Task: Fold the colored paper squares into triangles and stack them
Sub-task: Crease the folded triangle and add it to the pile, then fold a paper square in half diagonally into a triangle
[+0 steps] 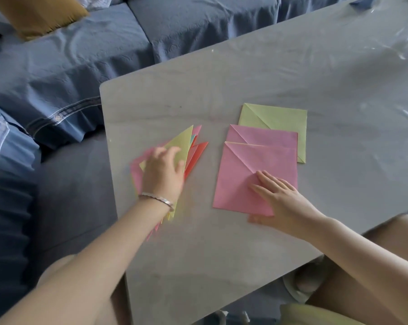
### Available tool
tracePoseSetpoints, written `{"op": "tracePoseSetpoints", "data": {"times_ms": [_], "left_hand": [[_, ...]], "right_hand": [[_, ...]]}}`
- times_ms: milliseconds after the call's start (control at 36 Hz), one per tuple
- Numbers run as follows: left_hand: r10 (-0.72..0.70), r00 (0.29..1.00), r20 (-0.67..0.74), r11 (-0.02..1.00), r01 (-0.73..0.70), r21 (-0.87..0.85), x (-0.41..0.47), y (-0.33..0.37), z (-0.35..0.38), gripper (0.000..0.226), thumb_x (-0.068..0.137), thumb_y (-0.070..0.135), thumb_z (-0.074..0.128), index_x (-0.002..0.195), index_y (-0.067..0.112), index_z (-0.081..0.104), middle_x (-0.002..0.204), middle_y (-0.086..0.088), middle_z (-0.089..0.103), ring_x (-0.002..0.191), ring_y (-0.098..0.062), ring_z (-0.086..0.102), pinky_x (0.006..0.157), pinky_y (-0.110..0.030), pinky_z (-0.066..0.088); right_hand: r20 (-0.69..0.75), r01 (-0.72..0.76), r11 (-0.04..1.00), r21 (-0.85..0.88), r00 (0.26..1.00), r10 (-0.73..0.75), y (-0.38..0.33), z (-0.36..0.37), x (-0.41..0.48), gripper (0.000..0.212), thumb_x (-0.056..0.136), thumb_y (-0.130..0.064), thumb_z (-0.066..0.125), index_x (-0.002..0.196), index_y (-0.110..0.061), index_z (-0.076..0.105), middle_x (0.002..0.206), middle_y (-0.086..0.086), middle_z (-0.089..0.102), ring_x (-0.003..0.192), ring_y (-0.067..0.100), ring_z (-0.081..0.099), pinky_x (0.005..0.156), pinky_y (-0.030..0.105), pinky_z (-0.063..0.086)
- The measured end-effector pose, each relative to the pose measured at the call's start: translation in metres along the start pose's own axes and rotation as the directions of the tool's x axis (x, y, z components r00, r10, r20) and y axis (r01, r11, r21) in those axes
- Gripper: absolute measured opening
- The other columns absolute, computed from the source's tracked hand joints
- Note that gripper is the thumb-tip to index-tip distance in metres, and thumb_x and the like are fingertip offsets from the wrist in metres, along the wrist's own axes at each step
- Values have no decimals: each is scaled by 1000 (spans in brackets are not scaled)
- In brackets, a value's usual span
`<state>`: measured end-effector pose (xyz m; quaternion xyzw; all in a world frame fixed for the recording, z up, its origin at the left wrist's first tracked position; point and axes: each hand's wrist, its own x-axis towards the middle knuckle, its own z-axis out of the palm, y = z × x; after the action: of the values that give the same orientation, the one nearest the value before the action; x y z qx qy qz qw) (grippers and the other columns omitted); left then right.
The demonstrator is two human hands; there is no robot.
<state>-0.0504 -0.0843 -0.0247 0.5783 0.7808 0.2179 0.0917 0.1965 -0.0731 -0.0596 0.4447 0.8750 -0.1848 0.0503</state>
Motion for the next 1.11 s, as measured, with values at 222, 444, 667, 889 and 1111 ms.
{"op": "tracePoseSetpoints", "data": {"times_ms": [222,444,667,889,1111], "left_hand": [[-201,888,414,937,298,-185,-27,52,37,50,85,35,58,131,21,43,123,-2,55,108,-19,55,90,-29,43],[-294,862,413,898,397,-189,-24,57,40,52,85,40,55,131,24,40,121,2,55,107,-19,55,90,-27,41],[-332,845,420,819,479,-316,-21,57,44,46,84,28,56,128,22,44,110,6,57,85,-14,54,76,-23,39],[-297,895,332,860,402,-315,-19,58,45,47,69,28,75,112,22,55,82,10,54,82,-16,60,79,-30,50],[-251,928,277,889,334,-313,-16,54,41,20,73,20,77,85,18,61,65,9,56,62,-7,53,61,-20,38]], "right_hand": [[14,-12,1000,4,1000,12,-4,-1,-6,84,83,-66,44,148,-23,14,156,4,-10,143,13,-9,107,18,-9],[8,-19,1000,25,1000,19,-4,0,-5,84,82,-65,46,148,-24,14,156,2,-9,143,12,-8,110,20,-6],[-8,-7,999,33,1000,7,-2,2,-5,84,82,-65,47,148,-24,15,156,2,-9,143,13,-7,109,19,-6],[-16,7,999,33,1000,-6,-1,5,-5,84,82,-64,47,148,-23,14,156,3,-9,143,13,-8,111,22,-6],[-116,71,994,78,991,-62,6,10,-8,74,83,-56,55,144,-22,30,156,-1,9,144,13,4,107,17,-3]]}}
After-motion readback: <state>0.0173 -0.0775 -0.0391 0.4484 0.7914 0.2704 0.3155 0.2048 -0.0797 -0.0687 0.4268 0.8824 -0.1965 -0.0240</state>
